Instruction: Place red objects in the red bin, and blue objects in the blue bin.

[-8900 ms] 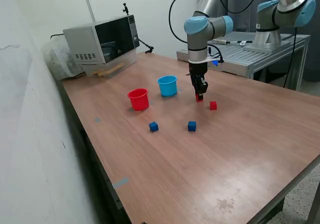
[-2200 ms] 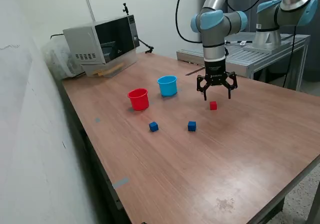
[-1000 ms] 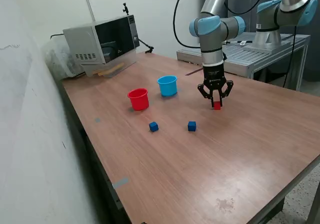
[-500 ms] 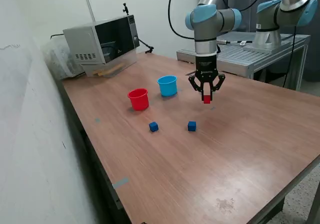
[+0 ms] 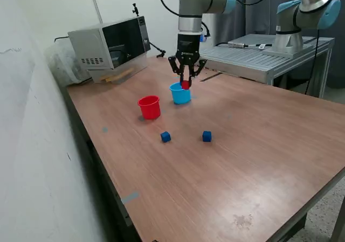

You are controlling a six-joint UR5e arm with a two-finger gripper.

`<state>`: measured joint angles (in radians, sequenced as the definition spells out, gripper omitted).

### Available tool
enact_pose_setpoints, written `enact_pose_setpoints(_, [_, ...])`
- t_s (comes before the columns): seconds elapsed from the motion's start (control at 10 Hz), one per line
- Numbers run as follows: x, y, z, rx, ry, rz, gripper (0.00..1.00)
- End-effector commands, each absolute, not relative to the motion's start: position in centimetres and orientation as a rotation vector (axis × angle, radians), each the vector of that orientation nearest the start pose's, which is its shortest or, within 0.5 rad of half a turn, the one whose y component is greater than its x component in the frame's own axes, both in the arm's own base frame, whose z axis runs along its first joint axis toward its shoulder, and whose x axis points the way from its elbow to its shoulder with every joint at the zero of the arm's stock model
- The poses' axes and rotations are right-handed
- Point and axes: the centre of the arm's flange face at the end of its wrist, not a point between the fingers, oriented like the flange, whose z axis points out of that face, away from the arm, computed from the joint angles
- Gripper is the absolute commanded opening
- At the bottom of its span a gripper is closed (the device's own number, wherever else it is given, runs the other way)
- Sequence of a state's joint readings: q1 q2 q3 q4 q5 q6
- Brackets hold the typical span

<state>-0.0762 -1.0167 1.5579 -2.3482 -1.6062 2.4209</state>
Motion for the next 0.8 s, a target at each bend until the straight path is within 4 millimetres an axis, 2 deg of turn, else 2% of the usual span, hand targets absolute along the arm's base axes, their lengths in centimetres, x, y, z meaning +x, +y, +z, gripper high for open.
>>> enact_pose_setpoints(0.0, [-71.1,0.5,27.1,-2.718,1.588,0.411,0.00])
enact_pose_setpoints(0.1, [-72.1,3.1,26.4,-2.631,1.730,0.413,0.00])
enact_pose_setpoints(0.3, [-73.2,5.5,25.3,-2.580,1.824,0.418,0.00])
enact_pose_setpoints(0.7, [-75.6,6.0,25.0,-2.584,1.839,0.464,0.00])
